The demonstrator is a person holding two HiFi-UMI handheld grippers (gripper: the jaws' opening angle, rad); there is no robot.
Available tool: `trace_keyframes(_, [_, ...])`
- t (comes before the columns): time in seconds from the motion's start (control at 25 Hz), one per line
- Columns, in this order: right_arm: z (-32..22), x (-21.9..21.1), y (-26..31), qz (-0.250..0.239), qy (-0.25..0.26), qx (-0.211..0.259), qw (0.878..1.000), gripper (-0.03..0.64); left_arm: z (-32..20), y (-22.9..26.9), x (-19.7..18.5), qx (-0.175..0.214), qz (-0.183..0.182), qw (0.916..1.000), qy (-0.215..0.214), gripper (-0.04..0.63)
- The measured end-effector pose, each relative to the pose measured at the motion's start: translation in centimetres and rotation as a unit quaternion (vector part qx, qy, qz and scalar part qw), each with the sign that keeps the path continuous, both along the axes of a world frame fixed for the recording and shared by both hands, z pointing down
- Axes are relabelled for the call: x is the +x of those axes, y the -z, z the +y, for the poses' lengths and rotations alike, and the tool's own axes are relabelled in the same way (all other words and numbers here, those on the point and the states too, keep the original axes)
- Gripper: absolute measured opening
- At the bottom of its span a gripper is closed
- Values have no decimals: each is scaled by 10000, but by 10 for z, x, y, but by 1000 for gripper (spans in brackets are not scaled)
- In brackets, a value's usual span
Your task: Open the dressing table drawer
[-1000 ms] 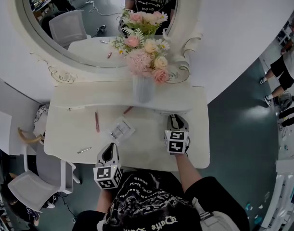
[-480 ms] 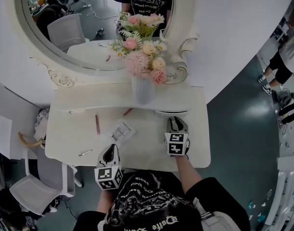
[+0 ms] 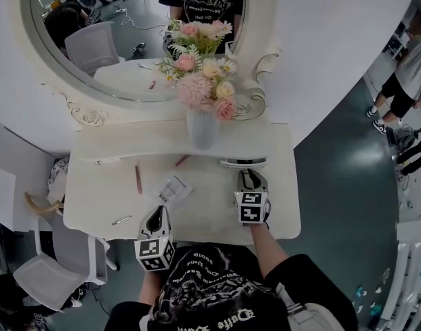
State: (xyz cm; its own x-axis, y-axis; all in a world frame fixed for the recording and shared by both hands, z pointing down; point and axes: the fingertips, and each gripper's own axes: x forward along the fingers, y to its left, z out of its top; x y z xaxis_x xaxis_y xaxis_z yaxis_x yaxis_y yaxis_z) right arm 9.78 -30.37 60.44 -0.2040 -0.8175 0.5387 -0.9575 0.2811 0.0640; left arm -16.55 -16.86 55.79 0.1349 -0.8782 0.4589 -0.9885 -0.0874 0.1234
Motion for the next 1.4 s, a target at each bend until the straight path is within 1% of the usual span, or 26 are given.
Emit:
trace_keyframes(0.24, [4, 0, -1, 19, -28, -59, 10000, 100, -3, 1, 0, 23, 16, 10000, -41, 21])
trace_keyframes(0.72, [8, 1, -2, 22, -66, -27, 10000, 100, -4, 1, -1, 44, 65, 10000, -35, 21])
trace_keyframes(0.96, [13, 1, -2, 62, -71, -100, 9999, 100, -2, 0, -1, 38, 83, 10000, -36, 21])
trace_keyframes(1.4, [18, 1, -1, 86, -102, -39, 9999, 100, 0, 0, -4, 77, 120, 9999, 10, 21])
